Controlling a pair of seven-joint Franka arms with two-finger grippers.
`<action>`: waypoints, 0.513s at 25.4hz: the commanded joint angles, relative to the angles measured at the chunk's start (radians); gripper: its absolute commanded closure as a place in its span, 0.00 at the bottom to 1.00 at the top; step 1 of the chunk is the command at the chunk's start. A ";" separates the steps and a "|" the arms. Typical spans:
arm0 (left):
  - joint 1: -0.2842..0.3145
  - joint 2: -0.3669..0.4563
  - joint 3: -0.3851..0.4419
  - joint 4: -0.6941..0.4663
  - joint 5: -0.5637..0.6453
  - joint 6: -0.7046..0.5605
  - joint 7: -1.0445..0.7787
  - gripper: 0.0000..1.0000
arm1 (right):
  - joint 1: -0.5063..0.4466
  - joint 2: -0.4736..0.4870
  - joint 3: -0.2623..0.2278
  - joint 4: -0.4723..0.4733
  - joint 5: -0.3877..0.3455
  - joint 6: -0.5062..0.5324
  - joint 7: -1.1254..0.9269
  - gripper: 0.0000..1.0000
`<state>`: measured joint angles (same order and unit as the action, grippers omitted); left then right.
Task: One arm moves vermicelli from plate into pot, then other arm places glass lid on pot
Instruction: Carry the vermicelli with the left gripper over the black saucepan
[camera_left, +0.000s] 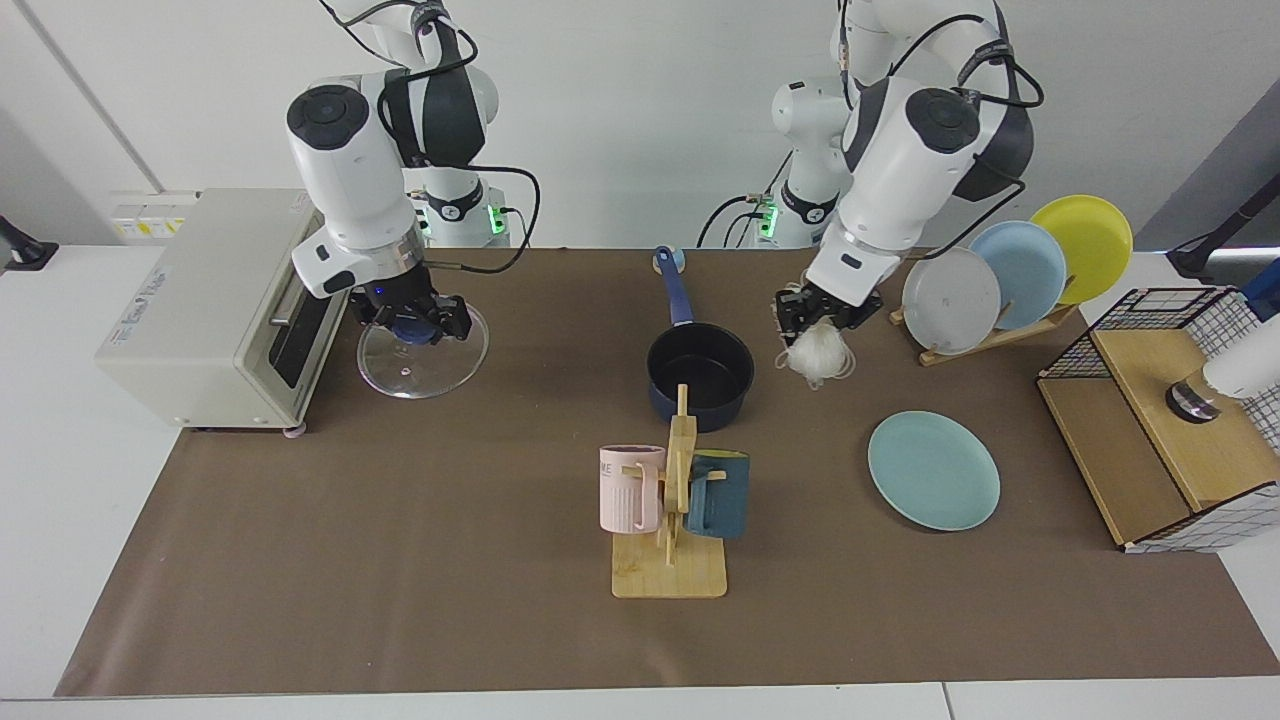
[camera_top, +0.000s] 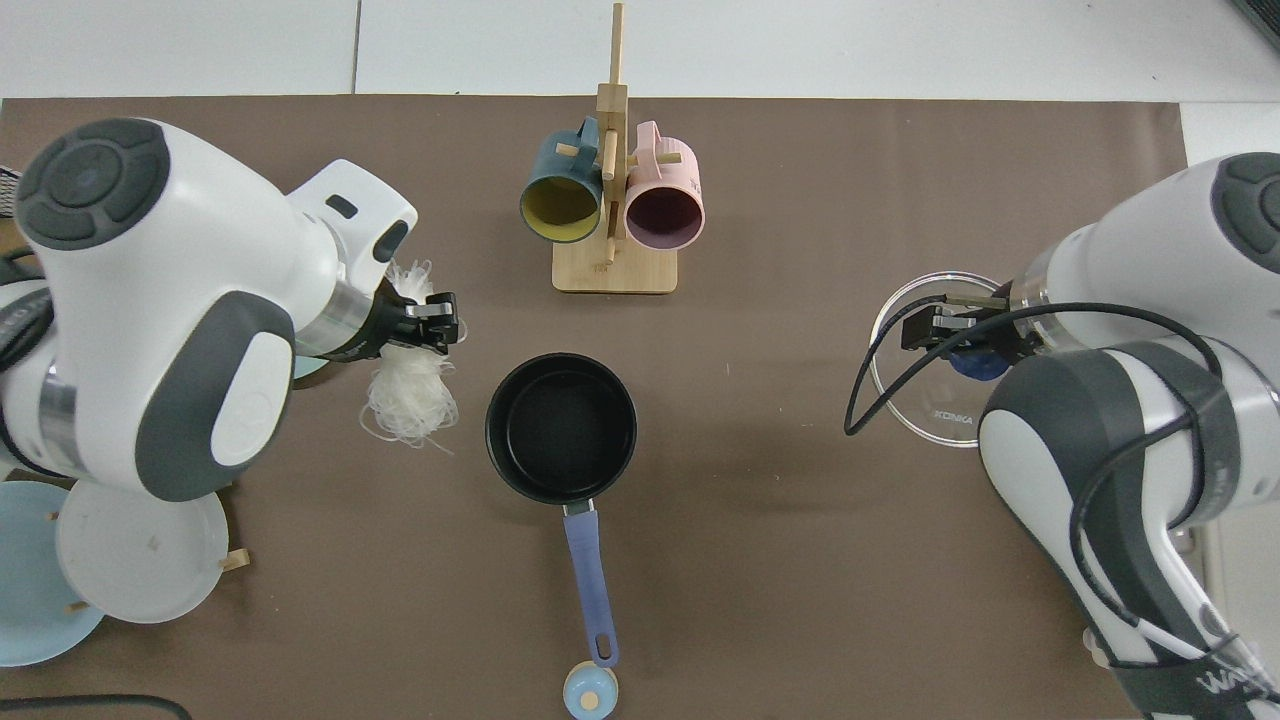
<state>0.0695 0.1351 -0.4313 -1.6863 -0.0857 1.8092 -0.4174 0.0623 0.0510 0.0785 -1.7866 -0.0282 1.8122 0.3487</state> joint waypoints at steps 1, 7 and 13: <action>0.001 -0.052 -0.046 -0.105 -0.061 0.065 0.002 1.00 | -0.015 -0.042 0.012 -0.002 -0.018 -0.033 0.016 1.00; -0.002 -0.083 -0.105 -0.234 -0.078 0.205 0.015 1.00 | -0.018 -0.043 0.010 -0.004 -0.012 -0.031 -0.008 1.00; -0.020 -0.040 -0.130 -0.312 -0.080 0.320 0.034 1.00 | -0.021 -0.043 0.010 -0.004 -0.006 -0.033 -0.008 1.00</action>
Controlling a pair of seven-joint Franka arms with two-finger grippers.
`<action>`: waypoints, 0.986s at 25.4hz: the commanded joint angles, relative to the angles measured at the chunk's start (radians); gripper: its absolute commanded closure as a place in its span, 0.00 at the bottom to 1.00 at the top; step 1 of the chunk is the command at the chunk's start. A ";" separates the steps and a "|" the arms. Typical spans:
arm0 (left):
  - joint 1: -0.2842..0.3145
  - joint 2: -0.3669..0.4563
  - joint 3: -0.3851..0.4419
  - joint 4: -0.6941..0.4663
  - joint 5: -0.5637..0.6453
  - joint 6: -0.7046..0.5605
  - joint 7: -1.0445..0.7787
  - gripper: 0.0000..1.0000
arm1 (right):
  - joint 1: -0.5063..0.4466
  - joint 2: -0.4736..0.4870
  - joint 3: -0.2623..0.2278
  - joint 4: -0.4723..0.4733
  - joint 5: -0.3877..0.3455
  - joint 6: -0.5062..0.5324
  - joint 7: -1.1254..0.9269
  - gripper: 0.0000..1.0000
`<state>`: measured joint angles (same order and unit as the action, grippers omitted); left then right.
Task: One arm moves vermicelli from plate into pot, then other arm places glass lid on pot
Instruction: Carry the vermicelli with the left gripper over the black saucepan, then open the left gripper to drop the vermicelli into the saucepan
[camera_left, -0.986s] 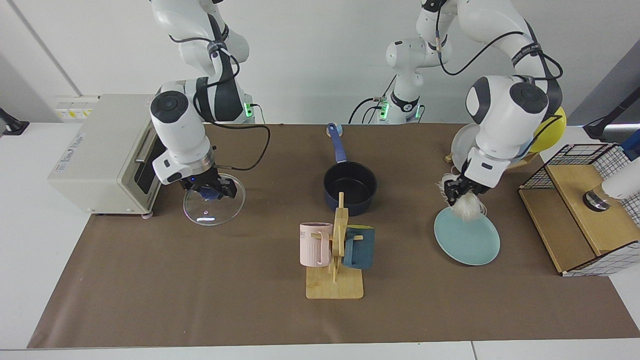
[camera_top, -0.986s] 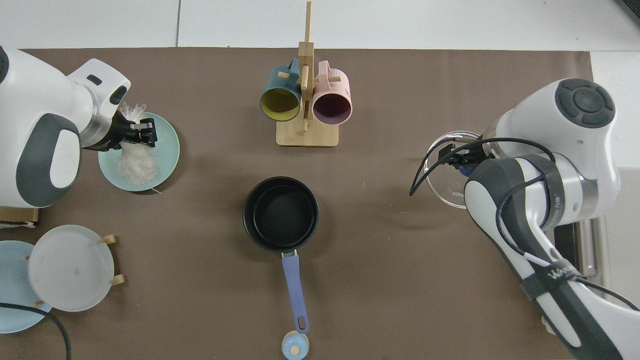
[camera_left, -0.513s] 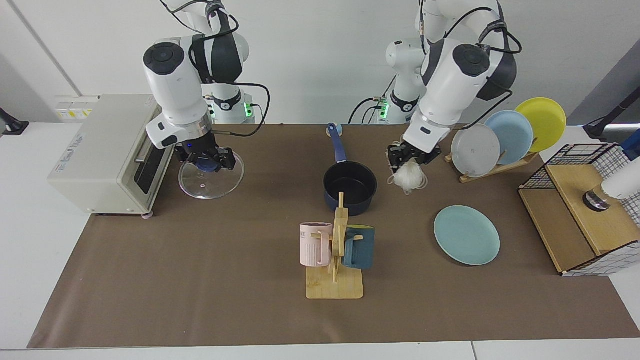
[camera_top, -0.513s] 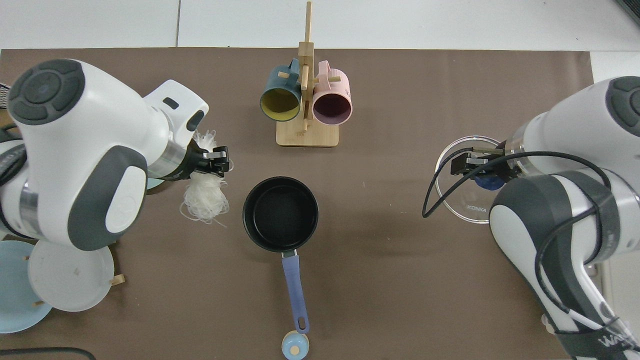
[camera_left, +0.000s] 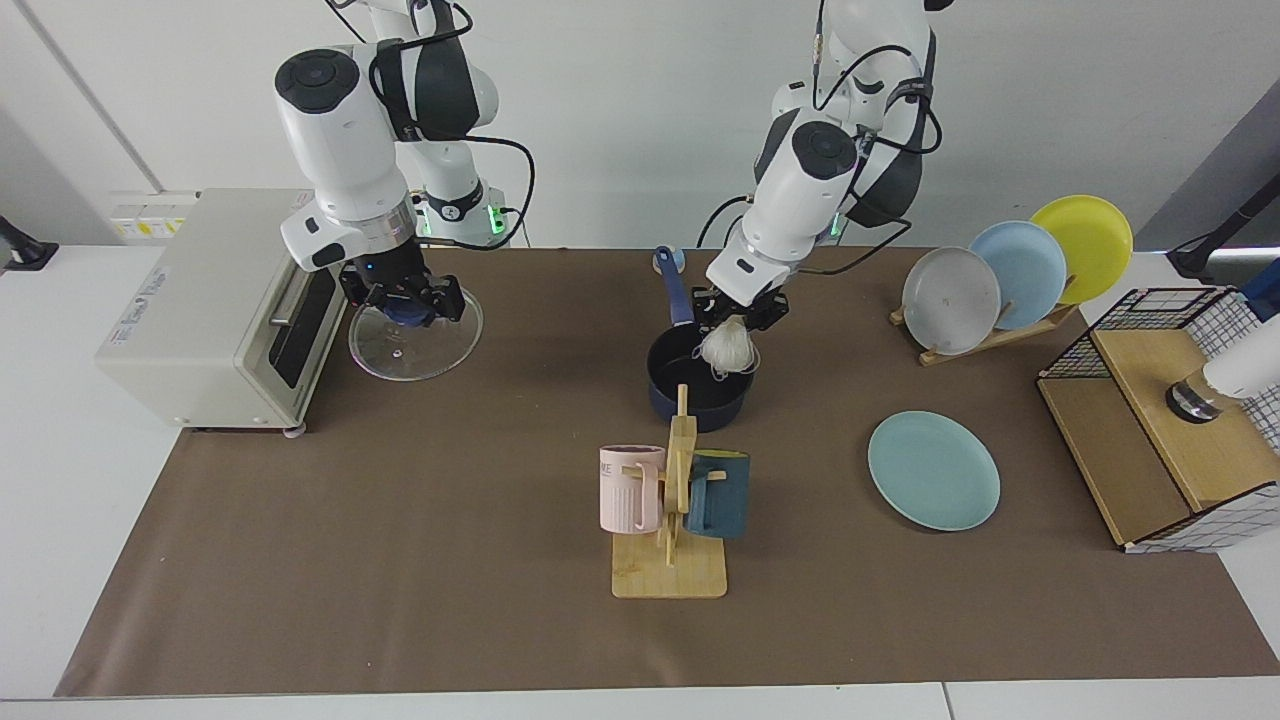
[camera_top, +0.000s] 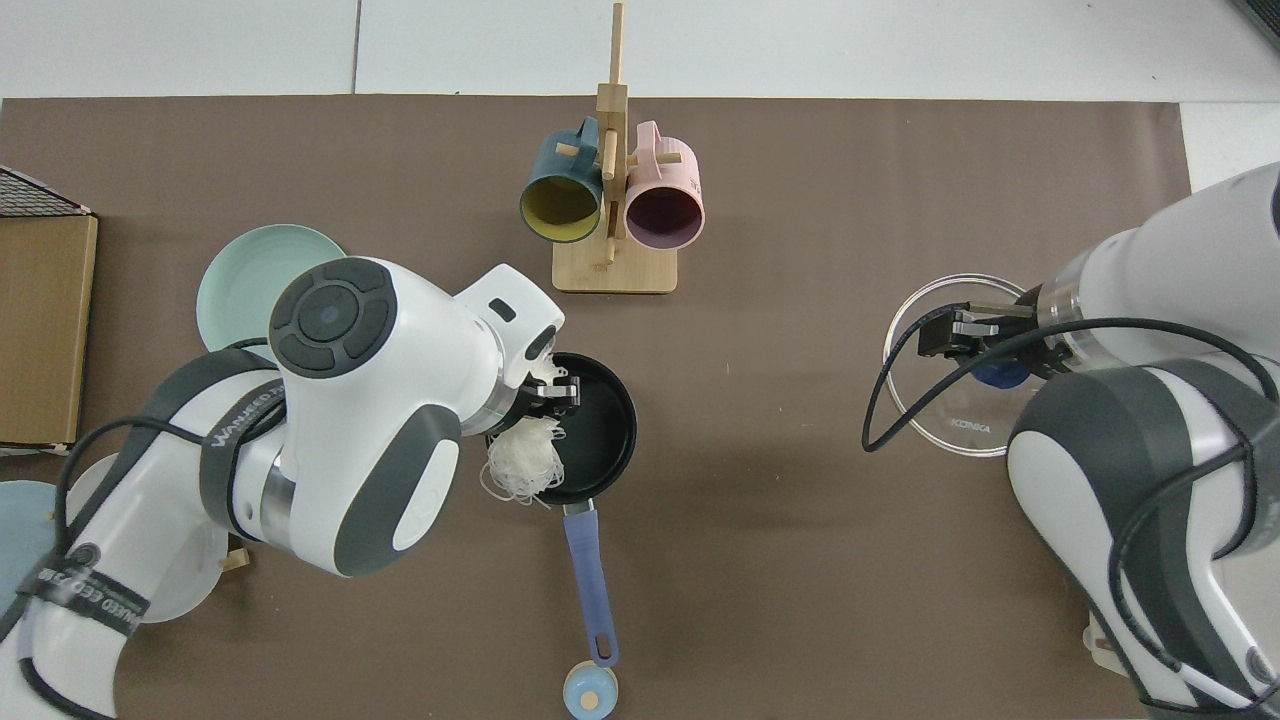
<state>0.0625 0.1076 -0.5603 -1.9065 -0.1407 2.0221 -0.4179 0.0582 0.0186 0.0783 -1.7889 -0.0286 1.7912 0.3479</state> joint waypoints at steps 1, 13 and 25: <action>-0.018 0.000 -0.004 -0.104 -0.025 0.130 0.033 1.00 | -0.017 -0.011 0.009 -0.001 -0.005 -0.012 -0.007 1.00; -0.059 0.152 -0.006 -0.118 -0.022 0.274 0.018 1.00 | -0.040 -0.009 0.009 -0.029 0.006 0.004 -0.006 1.00; -0.059 0.152 -0.004 -0.163 -0.022 0.279 0.013 0.86 | -0.038 -0.016 0.031 -0.069 0.013 0.014 0.036 1.00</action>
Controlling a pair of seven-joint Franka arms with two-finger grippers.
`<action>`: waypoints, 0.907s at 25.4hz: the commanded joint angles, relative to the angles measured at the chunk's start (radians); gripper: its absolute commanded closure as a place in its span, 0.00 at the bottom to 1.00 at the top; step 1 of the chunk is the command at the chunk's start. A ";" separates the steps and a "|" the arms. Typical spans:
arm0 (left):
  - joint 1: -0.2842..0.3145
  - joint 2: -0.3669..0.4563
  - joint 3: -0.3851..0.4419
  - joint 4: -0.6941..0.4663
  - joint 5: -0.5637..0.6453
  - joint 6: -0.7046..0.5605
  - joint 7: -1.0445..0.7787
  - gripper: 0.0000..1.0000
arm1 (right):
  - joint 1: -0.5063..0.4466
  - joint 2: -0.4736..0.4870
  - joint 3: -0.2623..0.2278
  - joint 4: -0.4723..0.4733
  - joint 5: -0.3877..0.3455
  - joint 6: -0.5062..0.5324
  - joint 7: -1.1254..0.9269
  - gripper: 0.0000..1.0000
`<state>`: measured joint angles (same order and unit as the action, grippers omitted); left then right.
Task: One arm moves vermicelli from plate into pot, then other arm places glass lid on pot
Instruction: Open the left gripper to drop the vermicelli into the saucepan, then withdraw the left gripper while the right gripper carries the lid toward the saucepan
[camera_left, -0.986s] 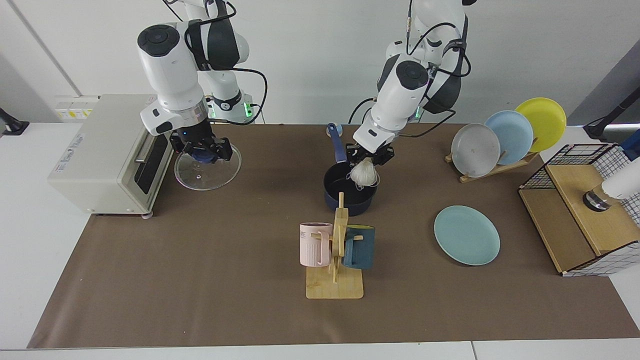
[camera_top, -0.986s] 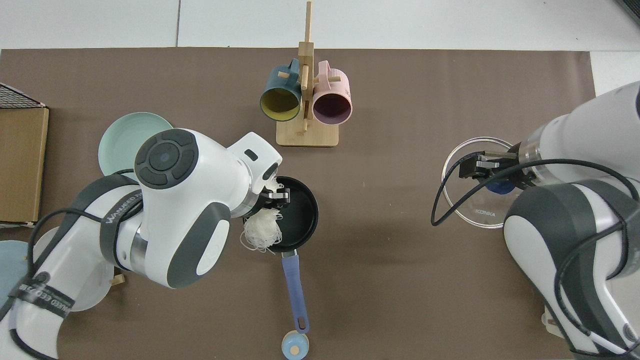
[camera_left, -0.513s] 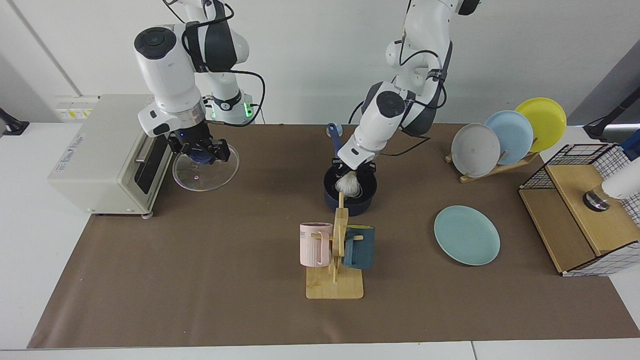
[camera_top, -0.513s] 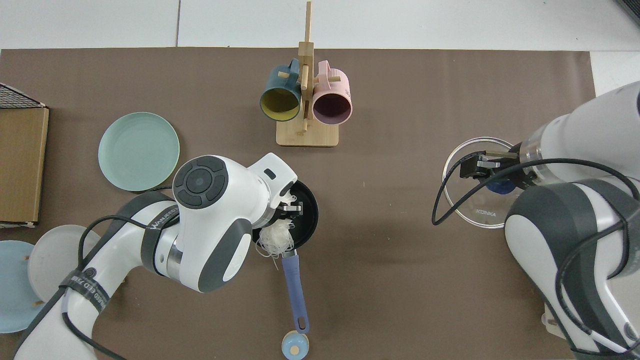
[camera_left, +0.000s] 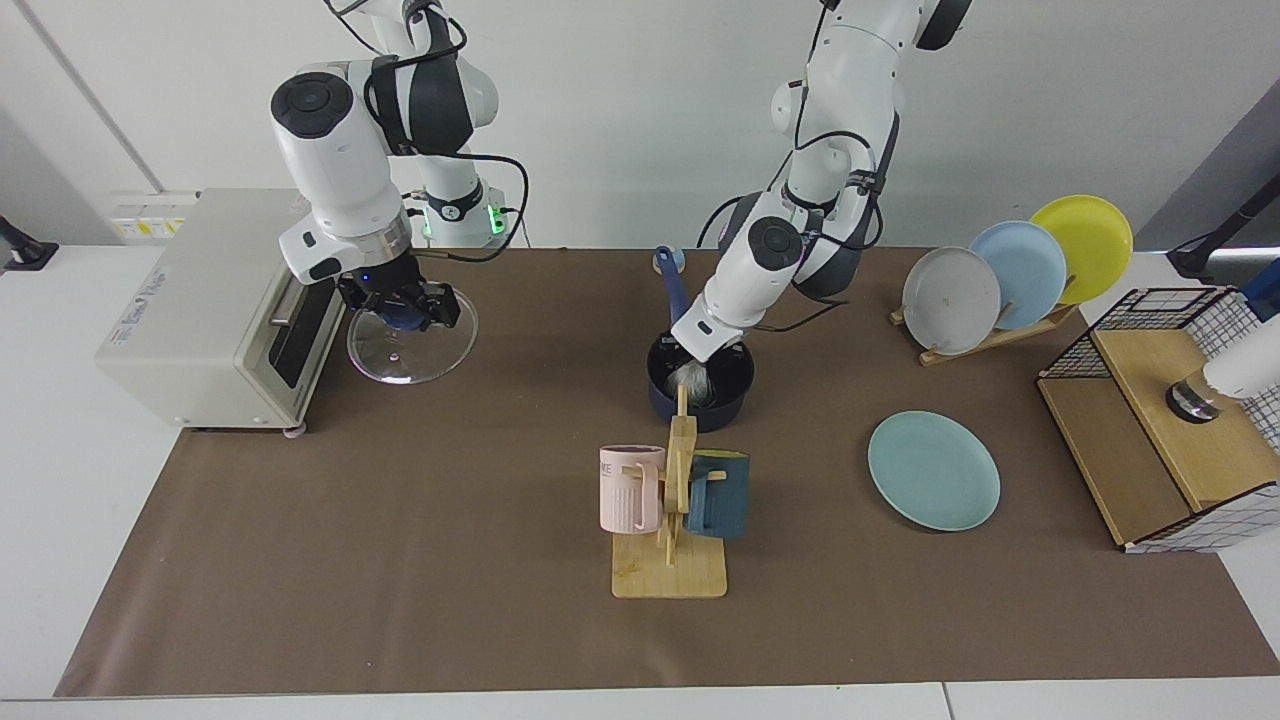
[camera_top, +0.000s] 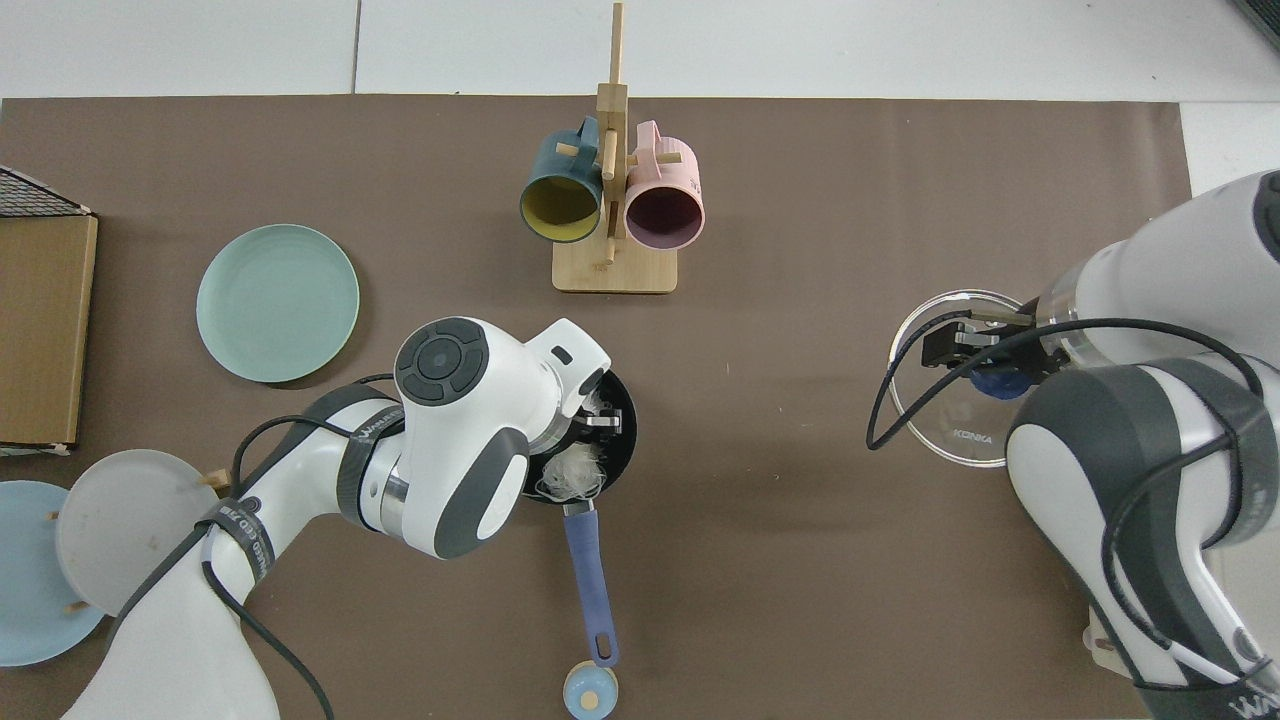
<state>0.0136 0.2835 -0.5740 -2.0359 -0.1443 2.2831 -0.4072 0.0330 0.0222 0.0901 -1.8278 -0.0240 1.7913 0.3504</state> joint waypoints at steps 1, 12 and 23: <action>-0.011 -0.023 0.009 -0.032 -0.018 0.018 -0.002 0.57 | -0.011 -0.024 0.022 -0.034 0.009 0.020 0.039 1.00; 0.000 -0.032 0.019 0.046 -0.011 -0.031 -0.047 0.00 | -0.011 -0.024 0.095 -0.053 0.009 0.065 0.145 1.00; 0.002 -0.063 0.137 0.266 0.009 -0.304 -0.035 0.00 | -0.015 -0.007 0.236 -0.077 0.007 0.155 0.360 1.00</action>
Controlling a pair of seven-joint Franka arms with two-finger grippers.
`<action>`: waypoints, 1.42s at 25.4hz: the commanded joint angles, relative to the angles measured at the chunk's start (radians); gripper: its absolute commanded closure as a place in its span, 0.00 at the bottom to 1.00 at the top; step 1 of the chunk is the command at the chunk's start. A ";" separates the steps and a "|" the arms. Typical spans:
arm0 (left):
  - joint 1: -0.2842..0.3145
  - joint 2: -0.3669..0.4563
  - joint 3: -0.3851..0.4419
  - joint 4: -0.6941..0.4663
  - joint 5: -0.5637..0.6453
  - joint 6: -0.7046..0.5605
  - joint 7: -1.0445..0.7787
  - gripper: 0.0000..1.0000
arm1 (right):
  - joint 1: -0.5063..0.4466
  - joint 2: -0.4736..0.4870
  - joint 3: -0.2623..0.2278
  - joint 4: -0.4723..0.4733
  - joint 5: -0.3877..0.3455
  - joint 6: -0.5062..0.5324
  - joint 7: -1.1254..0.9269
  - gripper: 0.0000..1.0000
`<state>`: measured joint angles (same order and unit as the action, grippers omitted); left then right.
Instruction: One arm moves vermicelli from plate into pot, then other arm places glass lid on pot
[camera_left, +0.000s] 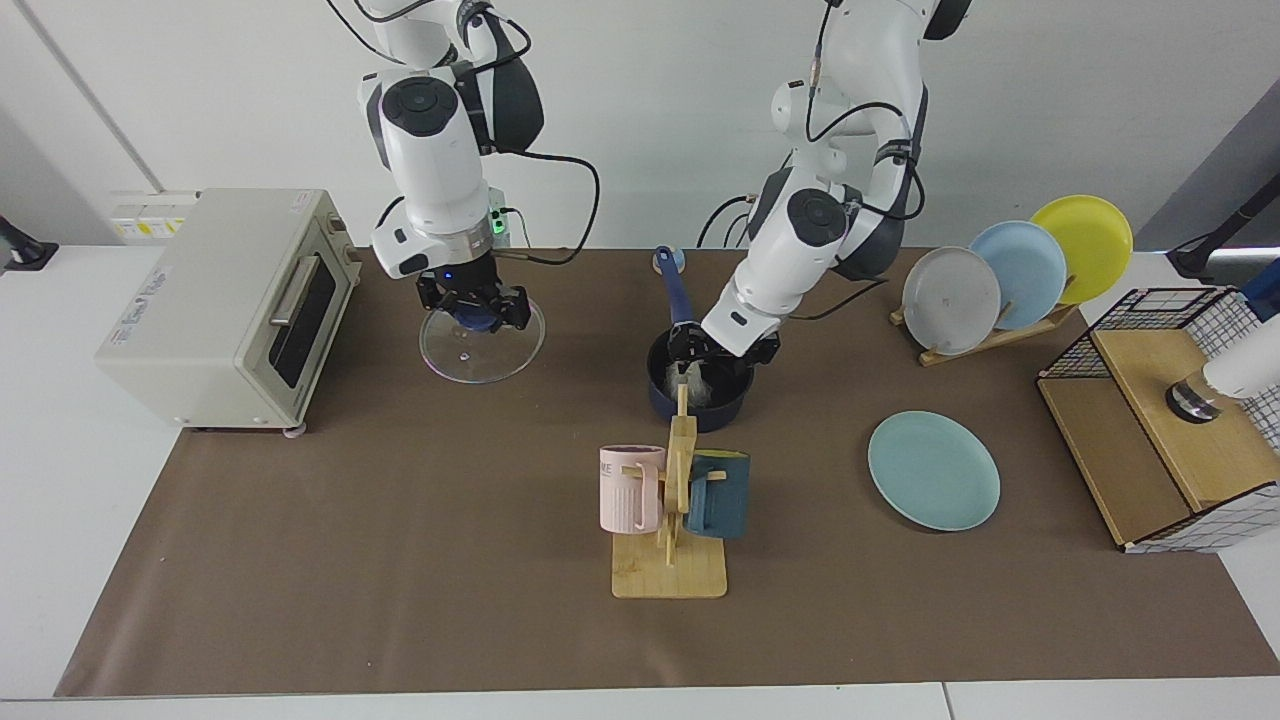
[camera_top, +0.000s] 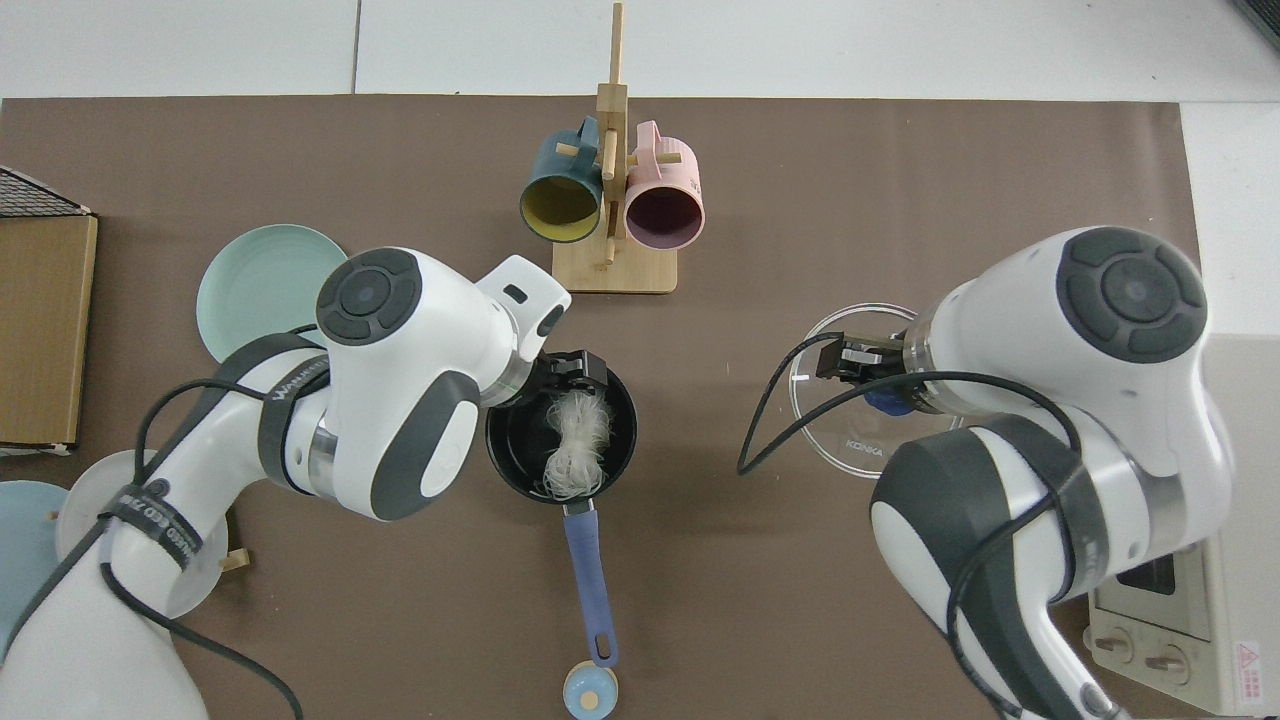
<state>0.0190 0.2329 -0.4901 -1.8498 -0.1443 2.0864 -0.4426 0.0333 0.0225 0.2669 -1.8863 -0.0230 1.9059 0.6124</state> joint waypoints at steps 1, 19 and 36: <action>-0.005 -0.018 0.068 0.095 0.023 -0.124 0.002 0.00 | -0.015 -0.003 0.072 -0.019 0.006 0.050 0.116 1.00; -0.001 -0.115 0.323 0.238 0.101 -0.350 0.271 0.00 | 0.007 0.220 0.330 0.190 -0.143 0.041 0.590 1.00; 0.045 -0.207 0.427 0.189 0.078 -0.416 0.482 0.00 | 0.109 0.573 0.457 0.504 -0.405 -0.021 0.879 1.00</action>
<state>0.0324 0.0570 -0.0652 -1.6216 -0.0469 1.6516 -0.0051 0.1436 0.5812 0.6778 -1.4309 -0.4053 1.9322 1.4371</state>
